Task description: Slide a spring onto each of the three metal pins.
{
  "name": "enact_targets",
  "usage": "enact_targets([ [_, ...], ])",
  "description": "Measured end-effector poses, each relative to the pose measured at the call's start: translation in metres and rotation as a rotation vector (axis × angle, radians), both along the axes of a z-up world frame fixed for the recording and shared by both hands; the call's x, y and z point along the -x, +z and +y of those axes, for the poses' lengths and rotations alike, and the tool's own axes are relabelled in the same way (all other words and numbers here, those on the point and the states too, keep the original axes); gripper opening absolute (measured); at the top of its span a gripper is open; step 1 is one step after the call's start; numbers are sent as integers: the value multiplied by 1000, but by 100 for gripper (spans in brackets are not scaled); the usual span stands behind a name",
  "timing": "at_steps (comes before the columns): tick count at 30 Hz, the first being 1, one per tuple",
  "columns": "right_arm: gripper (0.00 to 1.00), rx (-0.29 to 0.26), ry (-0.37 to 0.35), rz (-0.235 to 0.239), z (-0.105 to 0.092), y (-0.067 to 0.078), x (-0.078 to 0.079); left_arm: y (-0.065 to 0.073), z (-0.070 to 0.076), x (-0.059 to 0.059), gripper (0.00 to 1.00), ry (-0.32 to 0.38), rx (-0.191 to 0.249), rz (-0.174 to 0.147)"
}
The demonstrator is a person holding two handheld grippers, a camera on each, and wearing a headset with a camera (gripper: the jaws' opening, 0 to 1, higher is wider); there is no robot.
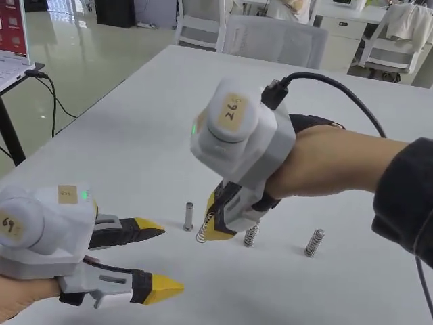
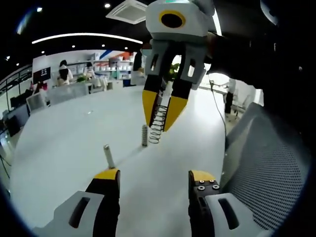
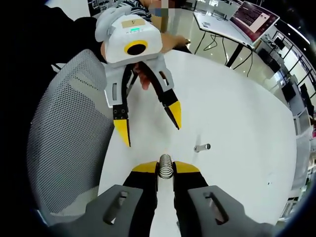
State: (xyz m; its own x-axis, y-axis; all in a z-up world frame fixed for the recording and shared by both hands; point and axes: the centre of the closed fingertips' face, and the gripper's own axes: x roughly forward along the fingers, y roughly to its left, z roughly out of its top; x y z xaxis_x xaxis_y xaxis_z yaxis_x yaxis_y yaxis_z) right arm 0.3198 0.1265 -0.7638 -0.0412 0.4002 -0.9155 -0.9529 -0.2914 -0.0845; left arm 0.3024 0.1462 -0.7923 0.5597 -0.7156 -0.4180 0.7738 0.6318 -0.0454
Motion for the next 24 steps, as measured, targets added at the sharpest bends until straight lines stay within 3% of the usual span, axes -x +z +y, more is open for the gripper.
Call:
enact_targets([
  [10, 8, 6, -17, -28, 3, 5, -20, -3, -3, 2, 61, 2, -1, 8],
  [18, 8, 24, -22, -53, 11, 6, -38, -2, -8, 3, 66, -9, 5, -1],
  [24, 8, 31, -17, -71, 18, 4, -46, -5, -10, 4, 66, -11, 5, 10],
])
